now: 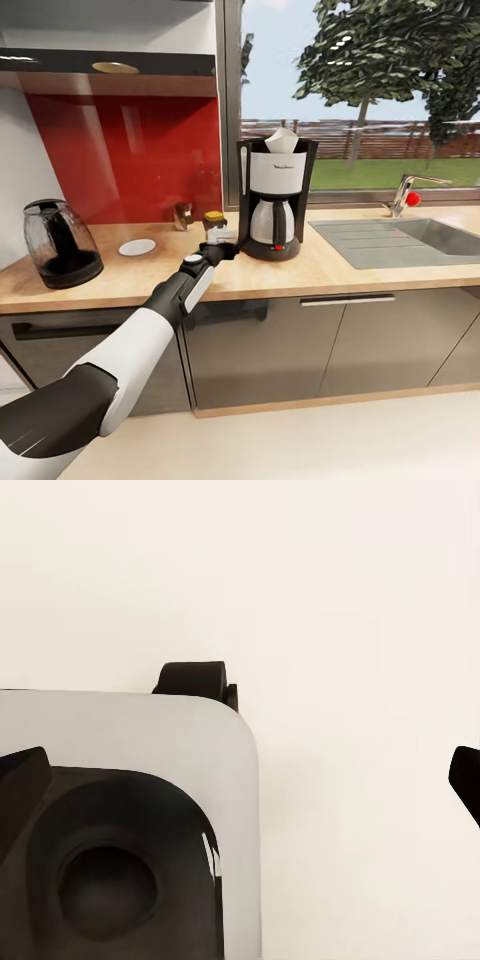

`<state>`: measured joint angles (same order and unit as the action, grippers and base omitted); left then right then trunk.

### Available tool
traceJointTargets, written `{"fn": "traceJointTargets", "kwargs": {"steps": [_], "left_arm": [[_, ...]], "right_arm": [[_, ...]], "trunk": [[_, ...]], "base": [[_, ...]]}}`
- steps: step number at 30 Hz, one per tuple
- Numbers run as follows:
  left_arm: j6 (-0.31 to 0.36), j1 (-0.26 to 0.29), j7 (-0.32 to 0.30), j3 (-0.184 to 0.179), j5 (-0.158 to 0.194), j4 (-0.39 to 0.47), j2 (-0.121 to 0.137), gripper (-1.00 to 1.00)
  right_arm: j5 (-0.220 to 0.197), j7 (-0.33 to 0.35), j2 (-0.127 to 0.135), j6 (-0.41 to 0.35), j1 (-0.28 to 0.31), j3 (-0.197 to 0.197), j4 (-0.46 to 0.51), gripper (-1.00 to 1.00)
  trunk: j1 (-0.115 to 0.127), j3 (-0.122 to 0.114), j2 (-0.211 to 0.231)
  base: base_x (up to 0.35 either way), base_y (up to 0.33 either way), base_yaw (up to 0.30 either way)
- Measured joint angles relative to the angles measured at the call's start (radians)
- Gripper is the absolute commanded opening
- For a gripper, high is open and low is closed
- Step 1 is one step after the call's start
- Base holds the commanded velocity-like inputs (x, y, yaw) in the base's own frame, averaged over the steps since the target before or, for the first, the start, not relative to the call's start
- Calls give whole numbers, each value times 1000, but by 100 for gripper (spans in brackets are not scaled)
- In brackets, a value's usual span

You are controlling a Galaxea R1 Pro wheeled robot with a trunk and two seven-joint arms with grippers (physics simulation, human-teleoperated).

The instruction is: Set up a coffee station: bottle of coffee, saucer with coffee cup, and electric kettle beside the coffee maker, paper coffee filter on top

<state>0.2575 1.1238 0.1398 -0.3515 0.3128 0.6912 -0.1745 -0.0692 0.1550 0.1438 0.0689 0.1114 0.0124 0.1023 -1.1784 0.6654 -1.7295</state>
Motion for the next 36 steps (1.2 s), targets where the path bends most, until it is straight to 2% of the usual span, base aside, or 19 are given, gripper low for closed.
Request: {"fn": "traceJointTargets", "kwargs": {"steps": [2, 5, 6, 8, 9, 13, 14, 15, 17, 20, 22, 25, 26, 29, 31, 33, 34, 35, 36], "left_arm": [[0, 0, -151, -3, 6, 6, 0, 100], [-1, 0, -308, -2, 3, 8, 0, 100], [-2, -2, -386, -2, 2, 8, 0, 100], [-4, -8, -469, -1, 1, 8, 0, 100], [-5, -15, -552, -2, 0, 8, 0, 100], [-7, -31, -716, -5, -1, 9, 0, 100], [-9, -47, -821, -12, -1, 10, 0, 100], [-11, -61, -886, -20, -1, 10, 0, 100], [-13, -86, -983, -36, 0, 10, 0, 100], [-15, -124, -1091, -59, 0, 10, 0, 100], [-68, -215, -1251, -84, 0, -5, 0, 100], [-104, -278, -1305, -86, 0, -49, 0, 100], [-121, -310, -1344, -86, 0, -80, 0, 100], [-161, -357, -1399, -84, 1, -141, 0, 100], [-216, -384, -1435, -80, -1, -224, 0, 100], [-266, -398, -1454, -79, 1, -332, 13, 100], [-322, -408, -1466, -73, 15, -427, 22, 100], [-362, -426, -1468, -80, 38, -576, 30, 100], [-387, -444, -1469, -76, 54, -591, 36, 100]], "right_arm": [[0, 0, 0, 0, 0, 0, 0, 100], [0, 0, 0, 0, 0, 0, 0, 100], [0, 0, 0, 0, 0, 0, 0, 100], [0, 0, 0, 0, 0, 0, 0, 100], [0, 0, 0, 0, 0, 0, 0, 100], [0, 0, 0, 0, 0, 0, 0, 100], [0, 0, 0, 0, 0, 0, 0, 100], [0, 0, 0, 0, 0, 0, 0, 100], [0, 0, 0, 0, 0, 0, 0, 100], [0, 0, 0, 0, 0, 0, 0, 100], [0, 0, 0, 0, 0, 0, 0, 100], [0, 0, 1, 0, 0, -1, 0, 100], [0, 0, 1, 0, 0, -1, 0, 100], [0, 0, 1, 0, 0, -1, 0, 100], [0, 0, 1, 0, 0, -1, 0, 100], [0, 0, 2, 1, 0, -1, 0, 100], [0, -1, 1, 1, 0, -2, 1, 100], [0, -2, 1, 1, 0, -2, 1, 100], [0, -2, 1, 1, 0, -2, 1, 100]], "trunk": [[0, 0, 0], [0, 0, 0], [0, 0, 0], [0, 0, 0], [0, 0, 0], [0, 0, 0], [0, 0, 0], [0, 0, 0], [0, 0, 0], [0, 0, 0], [0, 0, 0], [0, 0, 0], [0, 0, 0], [0, 0, 0], [0, 0, 0], [0, 0, 0], [0, 0, 0], [0, 0, 0], [0, 0, 0]], "base": [[0, 0, 0], [0, 0, 0], [0, 0, 0], [0, 0, 0], [0, 0, 0], [0, 0, 0], [0, 0, 0], [0, 0, 0], [0, 0, 0], [0, 0, 0], [0, 0, 0], [0, 0, 0], [0, 0, 0], [0, 0, 0], [0, 0, 0], [0, 0, 0], [0, 0, 0], [0, 0, 0], [0, 0, 0]]}}
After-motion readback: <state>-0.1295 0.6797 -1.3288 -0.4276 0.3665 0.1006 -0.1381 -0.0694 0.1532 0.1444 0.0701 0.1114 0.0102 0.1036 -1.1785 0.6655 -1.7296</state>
